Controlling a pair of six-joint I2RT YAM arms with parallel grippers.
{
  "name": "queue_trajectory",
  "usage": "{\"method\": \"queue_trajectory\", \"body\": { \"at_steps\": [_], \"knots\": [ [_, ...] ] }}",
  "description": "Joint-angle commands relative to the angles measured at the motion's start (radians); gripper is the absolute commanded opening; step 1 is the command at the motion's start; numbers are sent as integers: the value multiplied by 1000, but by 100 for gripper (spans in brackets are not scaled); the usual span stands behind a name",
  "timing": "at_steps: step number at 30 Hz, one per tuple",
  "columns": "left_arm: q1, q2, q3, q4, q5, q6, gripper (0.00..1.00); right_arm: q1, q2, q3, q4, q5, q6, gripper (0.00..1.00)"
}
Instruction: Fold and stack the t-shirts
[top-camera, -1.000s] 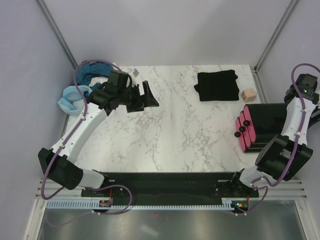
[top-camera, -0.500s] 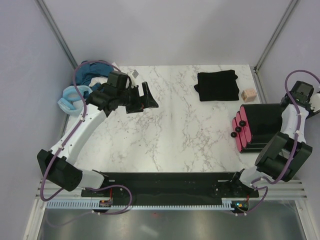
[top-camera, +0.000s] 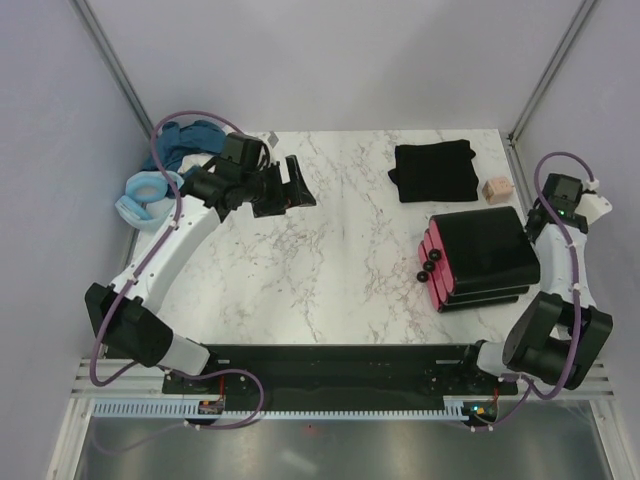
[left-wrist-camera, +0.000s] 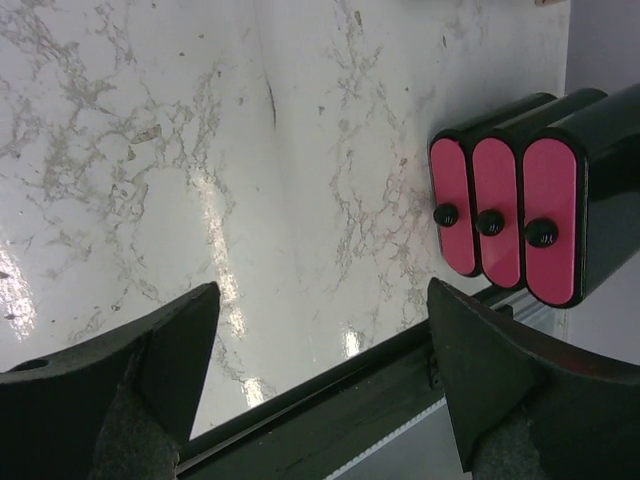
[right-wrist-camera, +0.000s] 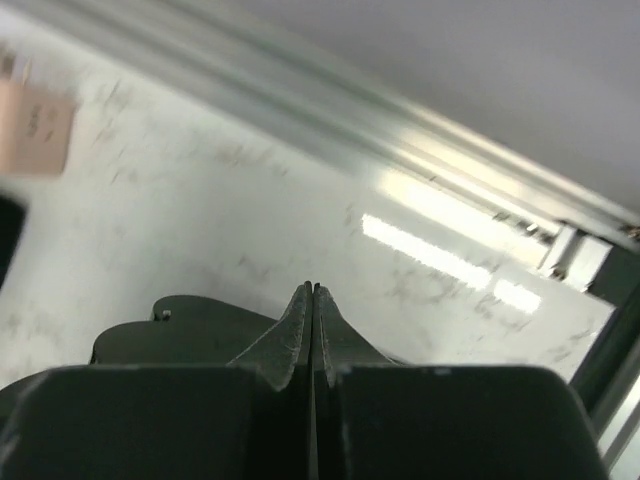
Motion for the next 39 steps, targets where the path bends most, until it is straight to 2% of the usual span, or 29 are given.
{"method": "queue_trajectory", "body": {
  "at_steps": [1, 2, 5, 9, 12, 17, 21, 24, 27, 28, 30, 31, 32, 39],
  "knots": [
    [-4, 31, 52, -23, -81, 32, 86, 124, -42, -59, -197, -130, 67, 0],
    [-4, 31, 43, -33, -84, 27, 78, 135, -68, -67, -205, -138, 87, 0],
    [-4, 20, 2, -46, -95, 20, 70, 176, -129, -79, -242, -168, 115, 0],
    [-4, 8, -44, -53, -113, 17, 70, 218, -206, -159, -244, -256, 185, 0],
    [-4, 0, -63, -53, -113, 8, 70, 301, -221, -200, -225, -280, 211, 0],
    [-20, 0, -74, -53, -93, -2, 70, 483, -183, -170, -201, -288, 267, 0],
    [-47, 18, -89, -53, -57, -9, 58, 601, -100, -99, -150, -310, 291, 0],
    [-66, 37, -92, -49, -32, -16, 56, 695, -20, -45, -113, -333, 299, 0],
    [-83, 44, -87, -41, -26, -16, 61, 769, 38, -12, -63, -353, 313, 0],
    [-87, 40, -91, -34, -21, -12, 70, 793, 50, -7, -44, -363, 313, 0],
    [-89, 35, -100, -21, -15, -8, 77, 813, 84, 1, 23, -420, 310, 0],
    [-89, 38, -107, -18, -12, -5, 86, 834, 96, 2, 49, -437, 308, 0],
    [-89, 41, -109, -17, -16, 9, 88, 845, 127, 11, 81, -467, 307, 0],
    [-87, 29, -107, -17, -56, 60, 89, 904, 332, 151, 161, -596, 230, 0]
  ]
}}
